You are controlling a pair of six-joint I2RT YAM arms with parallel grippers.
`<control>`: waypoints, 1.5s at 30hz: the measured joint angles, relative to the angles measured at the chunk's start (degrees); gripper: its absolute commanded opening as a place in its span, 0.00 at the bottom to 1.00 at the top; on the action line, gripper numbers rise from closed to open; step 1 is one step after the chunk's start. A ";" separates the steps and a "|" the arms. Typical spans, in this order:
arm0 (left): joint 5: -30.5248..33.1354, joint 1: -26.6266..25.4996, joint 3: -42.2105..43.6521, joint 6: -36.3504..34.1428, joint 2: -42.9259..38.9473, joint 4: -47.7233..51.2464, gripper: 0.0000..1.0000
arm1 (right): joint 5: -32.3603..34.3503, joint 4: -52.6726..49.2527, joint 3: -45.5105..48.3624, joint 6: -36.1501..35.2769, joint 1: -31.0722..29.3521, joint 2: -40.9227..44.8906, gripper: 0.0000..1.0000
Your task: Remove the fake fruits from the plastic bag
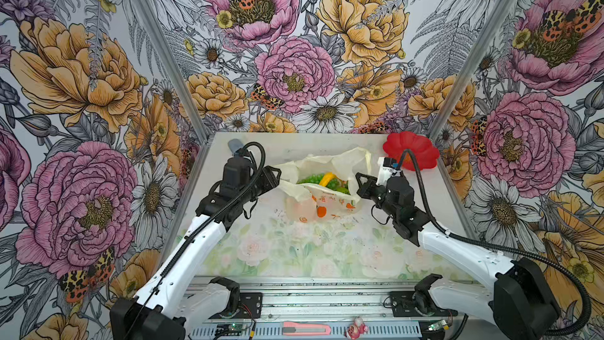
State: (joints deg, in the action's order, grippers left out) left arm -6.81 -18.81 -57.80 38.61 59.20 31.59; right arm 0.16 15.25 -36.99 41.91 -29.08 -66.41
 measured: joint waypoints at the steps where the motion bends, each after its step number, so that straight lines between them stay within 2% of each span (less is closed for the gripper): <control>1: 0.28 -0.09 -1.18 -0.63 -0.66 2.29 0.74 | 0.00 0.00 -0.33 -0.37 -0.24 -0.04 0.00; 6: 2.25 -0.02 -11.41 -4.79 -0.92 15.50 0.78 | -0.07 0.02 -1.99 -1.49 -0.74 -1.75 0.00; 11: 6.54 -1.55 -25.00 -8.57 0.70 24.92 0.67 | -0.09 -0.68 -2.95 -2.75 -1.14 -2.78 0.00; 12: 7.52 -3.87 -27.96 -8.92 1.75 25.86 0.67 | -0.09 -0.83 -3.15 -2.95 -1.14 -2.78 0.00; 16: 10.38 -21.27 -39.26 -10.34 9.66 26.95 0.70 | -0.02 -0.87 -3.41 -3.52 -1.51 -2.78 0.00; 18: 11.76 -25.55 -42.07 -10.36 14.45 26.97 0.71 | -0.02 -1.07 -3.41 -3.89 -1.77 -2.73 0.00; 20: 13.90 -27.19 -43.43 -10.34 19.34 27.19 0.72 | -0.02 -1.25 -3.41 -4.09 -2.12 -2.64 0.00; 24: 18.71 -27.45 -44.59 -10.05 28.98 28.81 0.74 | 0.00 -1.36 -3.34 -4.48 -2.51 -1.88 0.00; 28: 23.61 -26.75 -46.29 -9.86 37.42 31.89 0.86 | 0.09 -1.79 -3.30 -5.14 -2.89 -0.26 0.00; 31: 27.04 -26.27 -46.86 -10.05 41.22 34.01 0.90 | 0.20 -2.56 -3.26 -5.62 -2.99 0.52 0.00; 37: 32.57 -25.33 -43.10 -8.50 41.83 36.04 0.97 | 0.44 -3.87 -2.54 -6.10 -2.99 1.27 0.00; 42: 32.68 -22.10 -37.31 -7.63 40.98 35.43 0.97 | 0.42 -4.35 -2.08 -6.69 -3.23 1.27 0.00; 45: 30.56 -20.09 -32.89 -7.06 40.22 32.63 0.92 | 0.44 -4.61 -1.73 -6.91 -3.37 1.27 0.00</control>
State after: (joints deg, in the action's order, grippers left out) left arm 23.75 -38.89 -90.70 31.55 99.42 64.23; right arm 0.60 10.63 -38.72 35.00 -32.45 -65.14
